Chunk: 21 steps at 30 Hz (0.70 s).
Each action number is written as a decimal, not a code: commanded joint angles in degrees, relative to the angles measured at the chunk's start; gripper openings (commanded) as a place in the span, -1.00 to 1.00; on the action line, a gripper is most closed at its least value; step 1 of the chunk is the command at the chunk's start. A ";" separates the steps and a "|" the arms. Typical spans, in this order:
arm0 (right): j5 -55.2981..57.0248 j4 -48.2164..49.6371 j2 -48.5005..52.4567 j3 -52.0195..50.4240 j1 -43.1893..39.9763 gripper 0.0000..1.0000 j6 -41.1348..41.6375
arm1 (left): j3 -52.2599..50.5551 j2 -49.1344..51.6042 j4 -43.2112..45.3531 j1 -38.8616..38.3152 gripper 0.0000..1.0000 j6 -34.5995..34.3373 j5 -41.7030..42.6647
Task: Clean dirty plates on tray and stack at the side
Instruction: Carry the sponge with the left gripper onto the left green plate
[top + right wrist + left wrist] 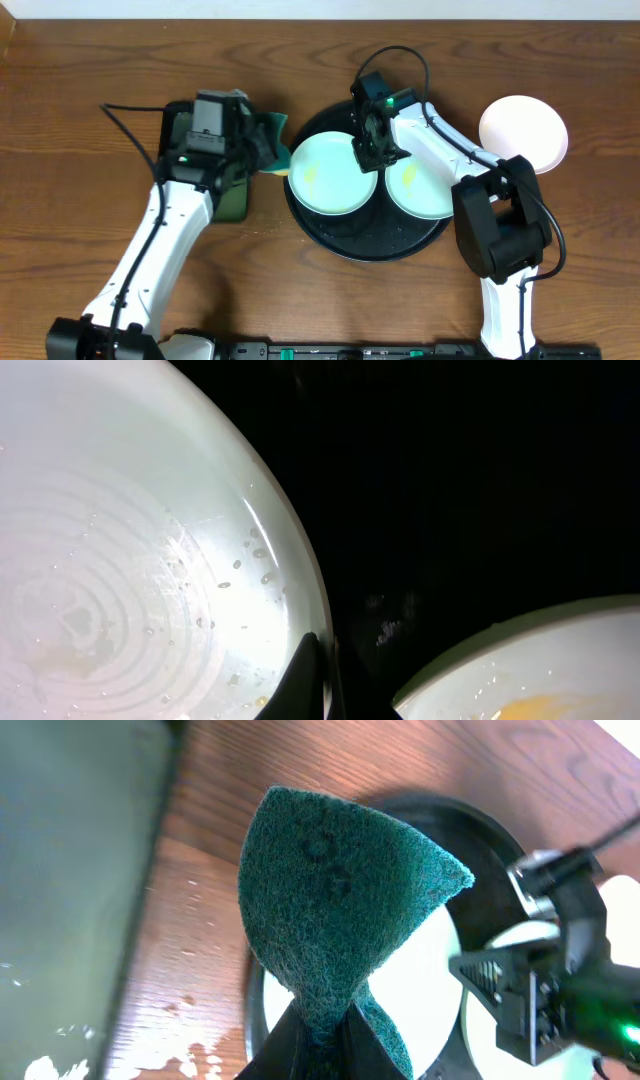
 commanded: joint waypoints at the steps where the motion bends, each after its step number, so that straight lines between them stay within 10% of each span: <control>1: 2.73 -0.76 -1.49 -0.28 -0.63 -0.98 -0.96 | -0.22 0.35 0.28 -1.92 -0.85 -2.32 0.68; 21: 2.71 -0.55 -1.49 -0.31 -1.05 -0.97 -0.76 | -0.22 21.35 14.29 -15.15 -0.85 -18.82 -3.32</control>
